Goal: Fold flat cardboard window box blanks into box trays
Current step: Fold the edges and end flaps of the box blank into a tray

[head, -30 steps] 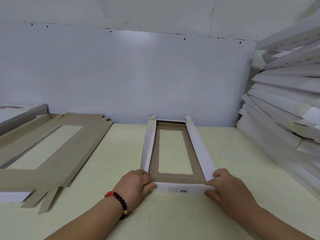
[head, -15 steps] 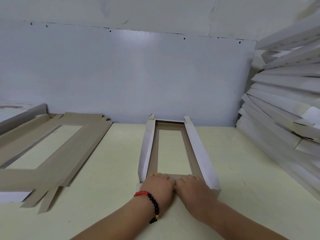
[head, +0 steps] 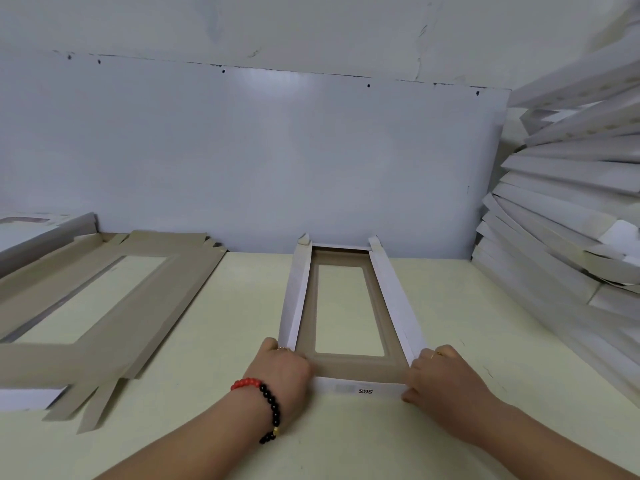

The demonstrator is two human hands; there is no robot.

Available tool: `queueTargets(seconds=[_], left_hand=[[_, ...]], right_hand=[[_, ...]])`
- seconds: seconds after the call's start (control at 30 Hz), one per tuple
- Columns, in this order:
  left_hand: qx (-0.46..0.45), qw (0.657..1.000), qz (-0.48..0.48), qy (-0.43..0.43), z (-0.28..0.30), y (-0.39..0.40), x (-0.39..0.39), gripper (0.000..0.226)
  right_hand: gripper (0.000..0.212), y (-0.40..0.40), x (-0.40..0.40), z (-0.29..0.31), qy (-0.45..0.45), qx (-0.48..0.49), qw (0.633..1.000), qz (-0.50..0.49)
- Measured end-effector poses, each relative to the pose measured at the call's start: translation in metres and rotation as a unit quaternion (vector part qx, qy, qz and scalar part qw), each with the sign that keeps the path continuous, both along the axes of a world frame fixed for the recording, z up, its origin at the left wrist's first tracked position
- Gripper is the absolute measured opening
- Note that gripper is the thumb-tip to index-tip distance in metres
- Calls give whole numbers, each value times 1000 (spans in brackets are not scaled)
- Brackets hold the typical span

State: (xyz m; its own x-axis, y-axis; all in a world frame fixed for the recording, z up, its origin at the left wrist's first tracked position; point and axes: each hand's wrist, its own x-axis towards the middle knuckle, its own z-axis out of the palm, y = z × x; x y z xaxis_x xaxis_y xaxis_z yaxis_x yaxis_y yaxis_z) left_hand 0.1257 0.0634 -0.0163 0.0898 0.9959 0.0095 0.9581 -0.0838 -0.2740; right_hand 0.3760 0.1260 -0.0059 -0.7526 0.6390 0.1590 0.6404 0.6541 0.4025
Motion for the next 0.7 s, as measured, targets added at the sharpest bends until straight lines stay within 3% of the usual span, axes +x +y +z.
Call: queueTargets(seconds=[0.1,0.23,0.7], left_hand=[[4,1000,12,-21,2,-1,-6,22],[11,999,4,-44,0,1,-11,21],[26,996,-18,-88,-8,2,-17,19]], right_hand=[[23,2,-1,4,-2,-44,999,-2],[36,6,-1,4,-31,-59,997,-30],[24,9,-1,4,-38,-79,996,-28]])
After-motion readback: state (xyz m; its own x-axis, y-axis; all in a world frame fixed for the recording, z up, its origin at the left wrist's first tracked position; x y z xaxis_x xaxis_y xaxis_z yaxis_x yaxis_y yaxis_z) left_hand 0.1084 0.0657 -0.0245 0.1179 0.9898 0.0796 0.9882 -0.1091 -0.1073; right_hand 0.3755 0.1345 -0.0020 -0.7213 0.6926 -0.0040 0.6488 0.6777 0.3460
